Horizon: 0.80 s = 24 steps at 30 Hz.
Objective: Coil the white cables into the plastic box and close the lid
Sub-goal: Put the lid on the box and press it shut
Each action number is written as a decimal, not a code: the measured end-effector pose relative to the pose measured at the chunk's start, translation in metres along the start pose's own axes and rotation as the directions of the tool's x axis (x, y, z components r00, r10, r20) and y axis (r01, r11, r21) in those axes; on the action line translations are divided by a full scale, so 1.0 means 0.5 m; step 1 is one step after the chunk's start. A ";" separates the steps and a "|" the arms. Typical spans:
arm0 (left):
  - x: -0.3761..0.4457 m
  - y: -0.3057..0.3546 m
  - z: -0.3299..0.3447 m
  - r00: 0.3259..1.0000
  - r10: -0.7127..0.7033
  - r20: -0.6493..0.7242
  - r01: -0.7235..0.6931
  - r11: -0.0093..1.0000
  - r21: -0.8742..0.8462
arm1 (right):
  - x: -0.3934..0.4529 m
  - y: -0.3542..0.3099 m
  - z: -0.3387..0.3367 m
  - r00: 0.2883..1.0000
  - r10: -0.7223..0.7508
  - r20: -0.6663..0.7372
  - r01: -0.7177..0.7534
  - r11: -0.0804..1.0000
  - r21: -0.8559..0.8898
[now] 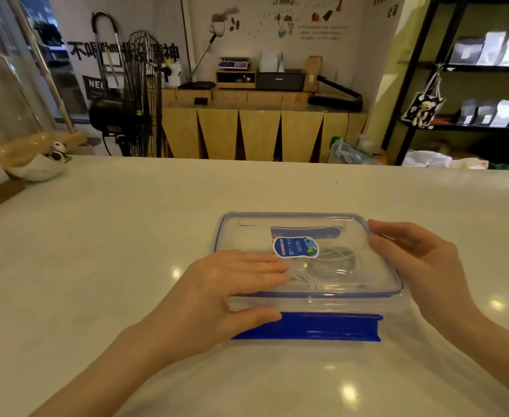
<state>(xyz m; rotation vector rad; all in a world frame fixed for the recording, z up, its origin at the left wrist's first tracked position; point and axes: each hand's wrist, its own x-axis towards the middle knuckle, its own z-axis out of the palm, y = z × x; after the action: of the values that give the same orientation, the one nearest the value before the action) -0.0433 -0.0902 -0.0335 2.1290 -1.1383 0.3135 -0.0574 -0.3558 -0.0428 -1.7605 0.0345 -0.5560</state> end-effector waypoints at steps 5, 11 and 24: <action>-0.003 -0.011 -0.004 1.000 -0.013 -0.019 0.013 1.000 0.005 | 0.012 -0.001 0.013 0.999 0.024 0.026 -0.024 1.000 0.008; -0.013 -0.006 -0.005 1.000 -0.015 -0.022 0.018 0.995 0.098 | 0.036 -0.042 0.014 0.973 -0.081 0.217 0.183 0.843 -0.506; -0.024 -0.003 0.010 0.996 0.040 0.081 -0.069 0.918 0.390 | -0.061 -0.049 0.057 0.450 -0.312 0.837 0.891 0.087 -0.446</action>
<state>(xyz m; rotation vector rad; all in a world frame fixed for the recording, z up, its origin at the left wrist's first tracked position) -0.0499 -0.0853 -0.0440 2.4754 -1.2614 0.5341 -0.0801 -0.3136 -0.0353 -2.9833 -1.2378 -0.6852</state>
